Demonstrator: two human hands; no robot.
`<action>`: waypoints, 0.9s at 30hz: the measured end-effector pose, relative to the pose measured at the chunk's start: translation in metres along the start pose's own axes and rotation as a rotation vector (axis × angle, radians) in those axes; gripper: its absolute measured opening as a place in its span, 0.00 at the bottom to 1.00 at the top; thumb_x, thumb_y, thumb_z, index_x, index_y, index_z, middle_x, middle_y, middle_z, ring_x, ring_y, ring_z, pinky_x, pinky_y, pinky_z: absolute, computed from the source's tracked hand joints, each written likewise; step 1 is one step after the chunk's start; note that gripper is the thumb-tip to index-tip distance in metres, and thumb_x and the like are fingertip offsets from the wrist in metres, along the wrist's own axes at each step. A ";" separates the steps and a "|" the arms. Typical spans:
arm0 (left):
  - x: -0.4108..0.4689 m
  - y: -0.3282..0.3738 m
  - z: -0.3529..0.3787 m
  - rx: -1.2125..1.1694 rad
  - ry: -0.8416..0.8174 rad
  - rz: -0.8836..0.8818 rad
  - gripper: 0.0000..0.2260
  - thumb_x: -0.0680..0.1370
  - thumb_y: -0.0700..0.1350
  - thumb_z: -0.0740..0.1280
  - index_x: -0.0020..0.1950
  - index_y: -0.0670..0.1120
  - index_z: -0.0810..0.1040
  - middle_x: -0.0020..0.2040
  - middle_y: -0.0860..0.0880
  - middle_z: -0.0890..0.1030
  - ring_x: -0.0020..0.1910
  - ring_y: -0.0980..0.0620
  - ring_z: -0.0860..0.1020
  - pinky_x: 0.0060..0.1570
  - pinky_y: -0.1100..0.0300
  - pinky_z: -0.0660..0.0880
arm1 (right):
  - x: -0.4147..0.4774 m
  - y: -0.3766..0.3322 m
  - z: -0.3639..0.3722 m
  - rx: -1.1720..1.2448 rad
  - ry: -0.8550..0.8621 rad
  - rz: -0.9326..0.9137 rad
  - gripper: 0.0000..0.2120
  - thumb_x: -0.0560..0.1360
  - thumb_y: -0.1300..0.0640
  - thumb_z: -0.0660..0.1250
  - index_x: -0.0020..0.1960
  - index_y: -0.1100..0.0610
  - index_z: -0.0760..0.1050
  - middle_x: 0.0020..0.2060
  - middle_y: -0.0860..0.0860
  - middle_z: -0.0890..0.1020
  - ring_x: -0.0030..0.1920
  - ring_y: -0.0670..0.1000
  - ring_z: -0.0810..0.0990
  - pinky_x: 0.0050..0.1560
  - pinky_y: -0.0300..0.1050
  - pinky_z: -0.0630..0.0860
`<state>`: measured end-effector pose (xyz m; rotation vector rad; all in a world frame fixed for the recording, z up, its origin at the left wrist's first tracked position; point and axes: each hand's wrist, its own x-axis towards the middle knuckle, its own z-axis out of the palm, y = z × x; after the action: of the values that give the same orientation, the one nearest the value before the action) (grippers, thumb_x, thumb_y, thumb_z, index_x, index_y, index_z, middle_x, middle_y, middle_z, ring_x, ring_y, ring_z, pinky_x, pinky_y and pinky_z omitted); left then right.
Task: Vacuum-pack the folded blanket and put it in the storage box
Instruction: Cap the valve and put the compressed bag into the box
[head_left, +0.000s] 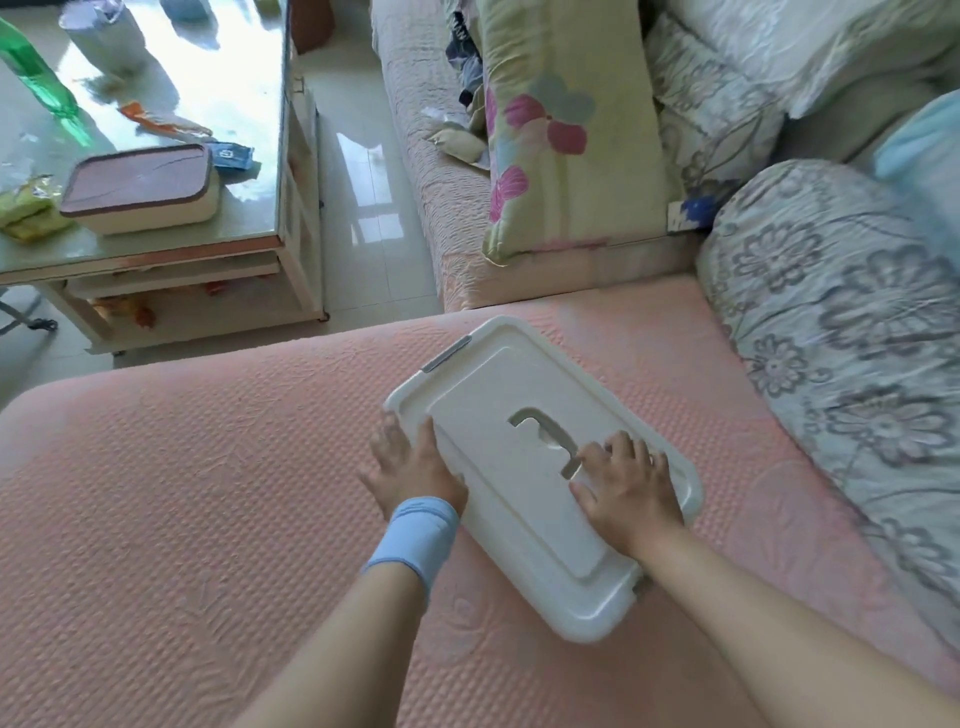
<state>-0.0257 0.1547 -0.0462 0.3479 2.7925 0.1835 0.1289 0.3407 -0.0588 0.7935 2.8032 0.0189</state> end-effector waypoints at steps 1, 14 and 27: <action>-0.008 0.001 0.004 -0.047 -0.014 -0.056 0.39 0.69 0.62 0.69 0.75 0.58 0.55 0.78 0.42 0.46 0.77 0.42 0.49 0.71 0.44 0.57 | 0.007 0.009 -0.001 0.008 0.001 0.013 0.25 0.74 0.35 0.55 0.64 0.47 0.70 0.61 0.52 0.68 0.61 0.56 0.69 0.63 0.58 0.66; -0.006 0.115 0.030 -0.207 -0.257 0.124 0.57 0.55 0.64 0.79 0.76 0.61 0.50 0.75 0.37 0.30 0.77 0.38 0.45 0.72 0.49 0.58 | 0.004 0.119 0.025 0.329 -0.116 0.281 0.51 0.58 0.18 0.58 0.77 0.32 0.49 0.61 0.54 0.62 0.60 0.58 0.65 0.60 0.55 0.67; -0.018 0.269 0.056 0.495 -0.390 0.705 0.62 0.61 0.63 0.77 0.79 0.47 0.37 0.78 0.46 0.34 0.78 0.44 0.38 0.75 0.42 0.45 | -0.038 0.195 0.051 0.297 -0.070 0.327 0.47 0.65 0.19 0.44 0.80 0.38 0.47 0.81 0.53 0.40 0.80 0.56 0.42 0.72 0.68 0.37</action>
<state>0.0683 0.4136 -0.0493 1.3180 2.1886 -0.3875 0.2719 0.4854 -0.0855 1.2860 2.6120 -0.3697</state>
